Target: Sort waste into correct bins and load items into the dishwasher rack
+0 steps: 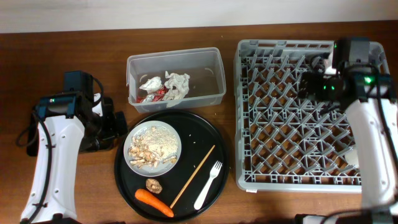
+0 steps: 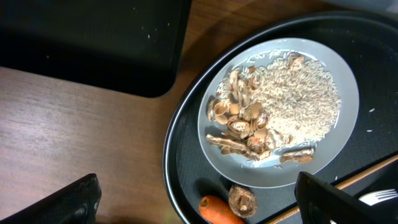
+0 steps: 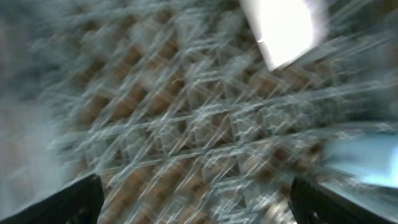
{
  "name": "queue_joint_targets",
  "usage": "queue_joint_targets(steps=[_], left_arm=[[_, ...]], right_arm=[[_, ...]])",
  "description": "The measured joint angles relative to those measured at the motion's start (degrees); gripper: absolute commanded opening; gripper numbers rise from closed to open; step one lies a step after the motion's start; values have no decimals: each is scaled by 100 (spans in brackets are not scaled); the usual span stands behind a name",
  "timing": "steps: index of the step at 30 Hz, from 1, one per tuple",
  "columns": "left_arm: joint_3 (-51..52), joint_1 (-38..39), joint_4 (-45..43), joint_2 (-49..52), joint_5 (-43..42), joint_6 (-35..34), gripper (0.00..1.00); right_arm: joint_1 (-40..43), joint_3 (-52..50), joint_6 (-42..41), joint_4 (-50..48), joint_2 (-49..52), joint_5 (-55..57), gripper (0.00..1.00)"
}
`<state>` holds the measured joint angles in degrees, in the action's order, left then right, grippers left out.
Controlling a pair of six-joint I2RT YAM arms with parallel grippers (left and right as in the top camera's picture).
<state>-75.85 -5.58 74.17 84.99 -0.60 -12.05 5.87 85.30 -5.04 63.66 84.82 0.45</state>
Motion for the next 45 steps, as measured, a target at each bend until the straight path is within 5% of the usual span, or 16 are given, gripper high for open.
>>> queue_joint_targets(steps=[3,7,11,18,22,29,37,45], left_arm=[[0,0,-7,2,0,0,99],[0,0,-11,2,-190,0,99],[0,732,-409,2,-455,0,99],[0,2999,-758,850,-566,-280,99],[0,3521,-905,1617,-911,-297,99],[155,3746,-1071,2046,-1126,-98,99],[1193,3740,-2299,2002,-1526,24,99],[1259,3810,-2422,1963,-299,48,94]], right_arm=[[-437,-35,107,927,-199,-1373,94],[-2024,-341,-299,953,-199,-1759,92],[-2909,-481,-1488,1176,-197,-962,93],[-2938,-485,-2033,1397,-522,-68,93],[-2938,-485,-2046,1440,-610,72,93],[-2938,-485,-2046,1495,-610,216,93],[-2938,-485,-2063,1502,-612,216,93],[-2938,-485,-2074,1528,-612,216,93]])
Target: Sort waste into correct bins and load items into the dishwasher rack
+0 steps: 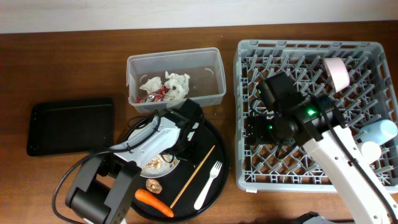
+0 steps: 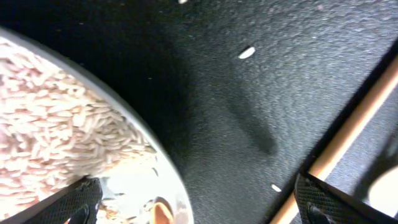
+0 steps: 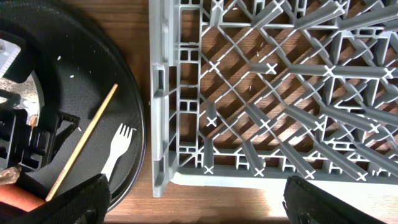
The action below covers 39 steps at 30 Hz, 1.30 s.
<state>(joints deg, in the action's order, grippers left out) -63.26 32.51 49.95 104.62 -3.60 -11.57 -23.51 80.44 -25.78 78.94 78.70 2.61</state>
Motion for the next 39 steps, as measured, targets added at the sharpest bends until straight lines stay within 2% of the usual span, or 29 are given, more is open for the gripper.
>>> queue_joint_targets(steps=[16,26,27,28,29,31,39], left_arm=[[-219,-11,623,0,20,20,93],[-221,605,616,0,68,20,93],[-195,605,570,0,90,20,93],[-109,605,483,0,107,22,89],[17,605,428,0,111,20,81],[131,605,352,-17,181,48,77],[195,586,225,-72,96,52,79]], right_arm=[[0,0,-59,13,0,0,93],[0,0,-63,15,0,0,93],[0,0,-57,13,0,0,93],[0,0,-61,13,0,2,93],[0,0,-61,15,0,0,93],[0,0,-59,17,0,0,93],[0,0,-61,20,0,0,93]])
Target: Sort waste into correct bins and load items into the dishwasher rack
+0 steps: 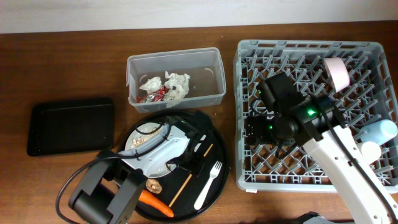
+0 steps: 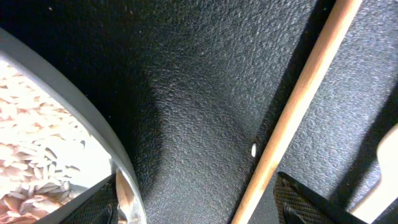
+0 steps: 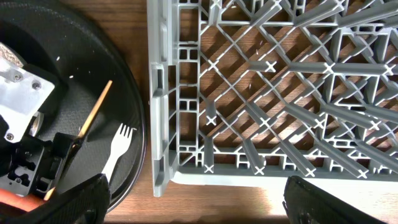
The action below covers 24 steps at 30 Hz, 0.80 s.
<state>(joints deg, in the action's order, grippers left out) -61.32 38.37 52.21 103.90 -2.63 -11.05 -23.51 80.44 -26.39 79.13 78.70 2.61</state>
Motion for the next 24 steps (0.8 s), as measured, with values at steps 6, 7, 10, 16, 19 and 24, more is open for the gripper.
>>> queue_joint_targets(steps=[6,7,10,16,19,24], left_arm=[[0,-721,-22,-48,-1106,251,80],[0,-800,-42,-48,-1163,251,80],[0,-826,-107,-63,-953,271,79],[15,-505,-129,-68,-70,286,75],[81,-389,-157,-74,140,286,65],[219,-4,-129,-127,374,245,38]], right_arm=[[0,0,2,2,0,2,93],[0,0,0,4,0,2,93],[0,0,2,2,0,2,93],[0,0,2,7,0,0,93],[0,0,2,15,0,0,93],[0,0,0,15,0,0,93]])
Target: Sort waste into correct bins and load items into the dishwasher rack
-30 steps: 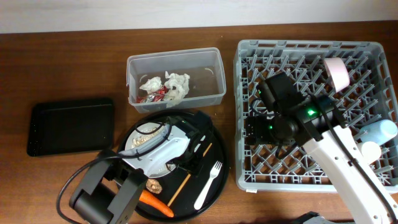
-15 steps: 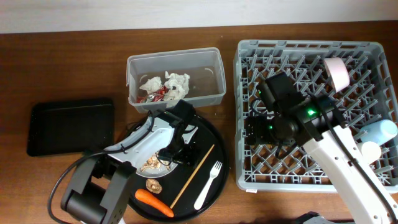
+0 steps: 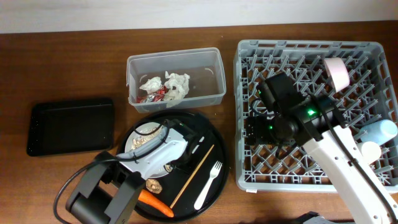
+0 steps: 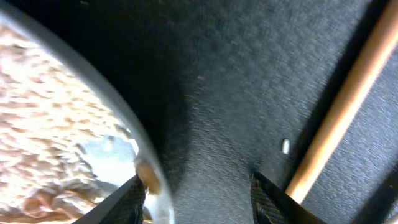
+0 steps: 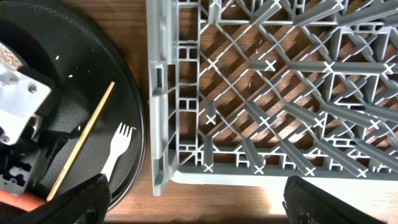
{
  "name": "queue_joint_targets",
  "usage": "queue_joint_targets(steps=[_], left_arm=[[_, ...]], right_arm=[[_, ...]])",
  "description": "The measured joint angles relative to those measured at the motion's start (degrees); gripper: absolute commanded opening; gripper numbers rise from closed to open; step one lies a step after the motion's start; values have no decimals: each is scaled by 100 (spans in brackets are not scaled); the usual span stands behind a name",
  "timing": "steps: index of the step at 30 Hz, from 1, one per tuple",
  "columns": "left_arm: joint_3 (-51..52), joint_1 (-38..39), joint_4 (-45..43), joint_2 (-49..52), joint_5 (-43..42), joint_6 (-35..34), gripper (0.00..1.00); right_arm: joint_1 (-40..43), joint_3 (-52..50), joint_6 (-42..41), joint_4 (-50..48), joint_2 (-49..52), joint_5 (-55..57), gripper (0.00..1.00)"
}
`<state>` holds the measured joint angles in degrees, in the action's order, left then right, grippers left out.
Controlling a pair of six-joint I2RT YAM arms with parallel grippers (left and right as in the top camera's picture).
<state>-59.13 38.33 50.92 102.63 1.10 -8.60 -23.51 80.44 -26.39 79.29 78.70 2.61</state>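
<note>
On the round black tray (image 3: 214,140) lies a white plate (image 3: 144,138) of rice and shells. My left gripper (image 3: 185,158) is low over the plate's right rim (image 4: 134,134), open, its fingers (image 4: 134,199) standing either side of the rim's edge; its midpoint (image 4: 198,199) is over bare tray. A wooden chopstick (image 3: 193,176) and a white fork (image 3: 208,185) lie just right of it. My right gripper (image 3: 254,132) hovers open over the front left corner of the grey dishwasher rack (image 5: 249,93), with nothing between its fingers (image 5: 196,208).
A clear bin (image 3: 176,78) with crumpled waste stands behind the tray. A black rectangular bin (image 3: 71,126) is at the left. A carrot (image 3: 154,203) and a brown lump (image 3: 153,185) lie at the tray's front. A pink cup (image 3: 337,71) and a blue cup (image 3: 380,130) sit in the rack.
My left gripper has shifted a little left toward the plate's rim and its fingers stand closer together. The chopstick now shows in full. The right arm has not moved.
My left arm was at the table's left over the black bin, the right over the rack's far right. Then the left gripper was down on the tray by the plate's right edge and the right arm over the rack's front left. The left stayed between plate and chopstick, narrowing now.
</note>
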Motion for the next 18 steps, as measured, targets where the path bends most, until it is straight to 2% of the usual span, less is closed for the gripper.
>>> queue_joint_targets(steps=[4,8,10,15,18], left_arm=[[20,50,11,0,280,-44,16],[44,59,-28,0,625,-197,8],[44,116,-35,-2,774,-197,1],[46,175,-52,-11,1235,-216,0],[-402,168,850,109,1504,-216,0]], right_arm=[[0,0,2,20,0,2,93],[0,0,-2,63,0,24,91],[0,0,-17,103,-2,107,91],[0,0,-55,192,-531,616,92],[210,0,-61,391,-960,868,95]])
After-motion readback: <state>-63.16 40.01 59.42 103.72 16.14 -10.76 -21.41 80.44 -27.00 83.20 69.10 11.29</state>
